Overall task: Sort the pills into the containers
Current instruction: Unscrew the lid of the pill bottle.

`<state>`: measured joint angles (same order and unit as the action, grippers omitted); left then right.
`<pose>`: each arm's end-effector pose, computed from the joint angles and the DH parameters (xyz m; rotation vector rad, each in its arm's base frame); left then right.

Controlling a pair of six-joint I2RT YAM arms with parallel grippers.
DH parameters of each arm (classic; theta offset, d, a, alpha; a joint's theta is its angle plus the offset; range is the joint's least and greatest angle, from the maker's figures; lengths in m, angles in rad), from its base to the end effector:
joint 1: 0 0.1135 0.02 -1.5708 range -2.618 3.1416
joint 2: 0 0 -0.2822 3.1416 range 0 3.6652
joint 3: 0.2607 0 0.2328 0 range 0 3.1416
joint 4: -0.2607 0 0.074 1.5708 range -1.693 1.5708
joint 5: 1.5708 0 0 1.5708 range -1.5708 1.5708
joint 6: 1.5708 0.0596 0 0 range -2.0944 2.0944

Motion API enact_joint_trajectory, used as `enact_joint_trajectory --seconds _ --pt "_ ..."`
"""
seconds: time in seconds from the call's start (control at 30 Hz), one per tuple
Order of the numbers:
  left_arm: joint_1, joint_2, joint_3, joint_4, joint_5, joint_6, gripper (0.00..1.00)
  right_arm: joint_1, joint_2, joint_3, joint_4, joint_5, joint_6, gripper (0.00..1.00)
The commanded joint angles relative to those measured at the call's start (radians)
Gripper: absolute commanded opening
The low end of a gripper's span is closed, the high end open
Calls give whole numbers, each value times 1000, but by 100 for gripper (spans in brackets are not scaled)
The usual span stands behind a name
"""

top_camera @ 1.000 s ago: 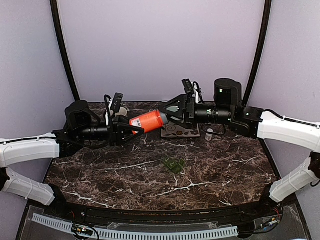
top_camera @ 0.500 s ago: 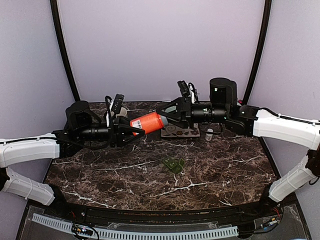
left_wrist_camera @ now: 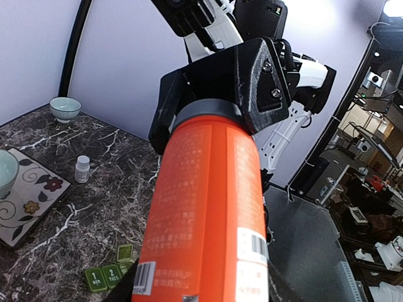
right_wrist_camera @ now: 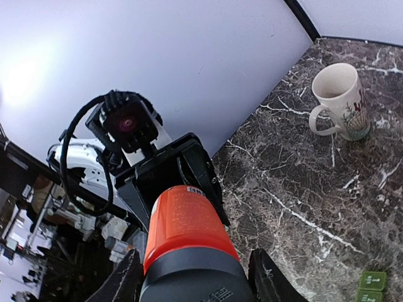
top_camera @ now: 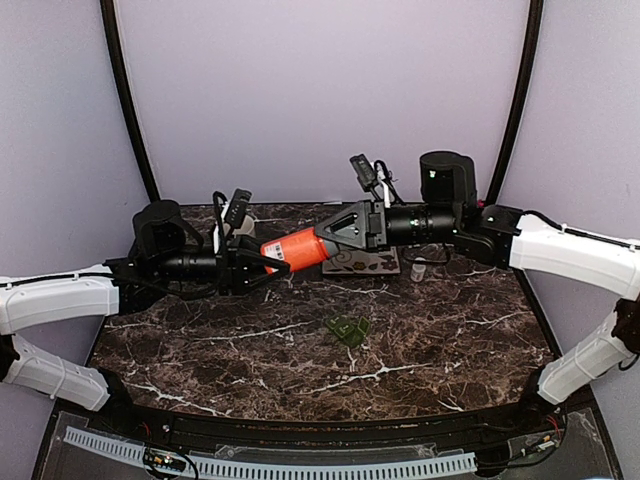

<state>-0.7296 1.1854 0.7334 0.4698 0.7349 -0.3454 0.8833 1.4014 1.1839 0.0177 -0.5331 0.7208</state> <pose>0.1677 -0.2035 0.3328 0.9337 1.4710 -1.3819 0.1846 0.2726 0.3768 -0.6087 1.9613 1.5586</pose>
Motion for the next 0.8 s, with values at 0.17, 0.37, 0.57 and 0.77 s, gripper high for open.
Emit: enact_joint_trajectory --seconds 0.17,0.37,0.57,0.77 --pt "-2 10 89 50 196 -162 0 7 -120 -62 -27 11 -493 0" --pt "-1 53 99 123 288 -256 0 9 -141 -86 -27 47 -632 0" --pt "1 64 104 139 317 -279 0 14 -158 -99 -35 104 -686 0" --pt "0 72 101 142 318 -274 0 16 -155 -89 -43 114 -680 9"
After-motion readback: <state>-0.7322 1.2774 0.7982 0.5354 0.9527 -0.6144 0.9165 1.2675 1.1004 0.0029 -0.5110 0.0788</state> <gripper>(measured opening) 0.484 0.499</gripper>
